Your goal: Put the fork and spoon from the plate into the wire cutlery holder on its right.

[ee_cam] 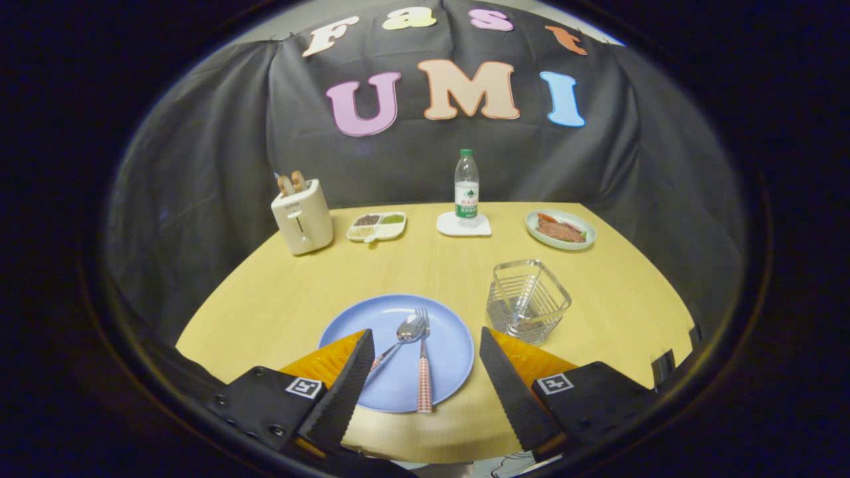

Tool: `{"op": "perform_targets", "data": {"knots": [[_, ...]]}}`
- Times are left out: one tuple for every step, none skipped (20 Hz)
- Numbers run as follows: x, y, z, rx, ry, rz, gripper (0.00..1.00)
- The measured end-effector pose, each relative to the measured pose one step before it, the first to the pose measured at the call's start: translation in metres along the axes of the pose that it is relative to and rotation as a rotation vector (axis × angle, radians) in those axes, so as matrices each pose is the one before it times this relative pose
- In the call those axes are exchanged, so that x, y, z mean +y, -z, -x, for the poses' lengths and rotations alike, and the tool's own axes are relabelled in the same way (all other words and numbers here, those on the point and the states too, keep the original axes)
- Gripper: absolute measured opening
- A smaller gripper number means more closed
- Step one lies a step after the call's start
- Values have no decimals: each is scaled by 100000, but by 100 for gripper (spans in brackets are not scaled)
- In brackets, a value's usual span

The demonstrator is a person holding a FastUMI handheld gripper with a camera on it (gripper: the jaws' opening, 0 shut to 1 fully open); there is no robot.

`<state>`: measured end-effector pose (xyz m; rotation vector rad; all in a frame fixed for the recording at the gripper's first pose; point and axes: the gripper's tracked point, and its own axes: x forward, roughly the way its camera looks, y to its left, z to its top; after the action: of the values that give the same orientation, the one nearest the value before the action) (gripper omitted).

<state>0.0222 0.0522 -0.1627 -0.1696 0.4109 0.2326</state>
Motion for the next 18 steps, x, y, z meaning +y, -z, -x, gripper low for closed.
{"op": "perform_targets", "data": {"knots": [[365, 532, -430, 1129, -408, -143, 100], [387, 817, -563, 1350, -91, -254, 100], [178, 740, -518, 1295, -40, -465, 100], [1, 664, -527, 1285, 394, -420, 100], [-47, 598, -248, 902, 602, -79, 100], [-289, 455, -376, 830, 1033, 215, 100], [-285, 566, -483, 986, 1116, 126, 100], [-145, 510, -335, 850, 631, -446, 100], [-131, 438, -253, 756, 840, -589, 99], [-111, 248, -242, 298, 597, -857, 98], [-77, 278, -236, 472, 565, -909, 97], [-27, 320, -342, 307, 530, -754, 94], [99, -11, -242, -387, 107, -615, 91], [69, 36, -234, 169, -100, -63, 88], [155, -140, -198, -191, -486, 498, 85], [198, 94, -315, 375, -453, 589, 82], [289, 44, -266, 553, -883, 332, 79], [270, 108, -235, 694, -630, 478, 76]]}}
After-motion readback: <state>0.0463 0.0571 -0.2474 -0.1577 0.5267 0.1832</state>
